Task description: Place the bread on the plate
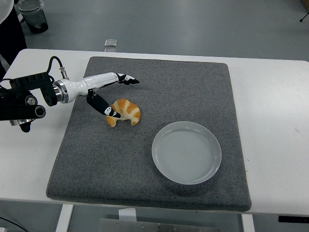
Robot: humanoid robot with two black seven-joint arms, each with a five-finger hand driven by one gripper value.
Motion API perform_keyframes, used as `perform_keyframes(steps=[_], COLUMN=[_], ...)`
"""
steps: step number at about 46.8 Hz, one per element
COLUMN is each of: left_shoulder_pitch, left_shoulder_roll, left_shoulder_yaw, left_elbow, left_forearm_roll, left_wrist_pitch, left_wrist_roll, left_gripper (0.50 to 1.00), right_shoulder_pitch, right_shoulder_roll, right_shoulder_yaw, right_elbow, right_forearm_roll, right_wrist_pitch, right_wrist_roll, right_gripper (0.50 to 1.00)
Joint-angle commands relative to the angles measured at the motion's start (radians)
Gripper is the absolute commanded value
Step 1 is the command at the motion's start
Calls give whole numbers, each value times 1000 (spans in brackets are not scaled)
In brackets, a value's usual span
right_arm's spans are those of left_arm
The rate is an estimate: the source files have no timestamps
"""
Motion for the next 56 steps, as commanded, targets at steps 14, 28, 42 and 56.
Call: perform_keyframes(steps=[14,28,42,56], left_shoulder_pitch=[86,135,154,168], left_shoulder_roll=[-94,-135,-143,-144], left_shoulder_yaw=[-45,-49,-53,-53], left_elbow=[111,167,196,224], left_forearm_roll=[11,11,12,12], left_wrist_pitch=[0,6,10,10], left_wrist_roll=[0,-25,-42,-66], left_gripper=[977,975,958,896], right_shoulder_pitch=[0,0,-1,0], right_shoulder_roll=[0,0,0,0], right_shoulder_yaw=[-1,-1,-1,0], right_elbow=[0,0,0,0], right_forearm_roll=[0,0,0,0], right_wrist_pitch=[0,0,0,-2], right_wrist_roll=[0,0,0,0], right_gripper=[930,930,932,930])
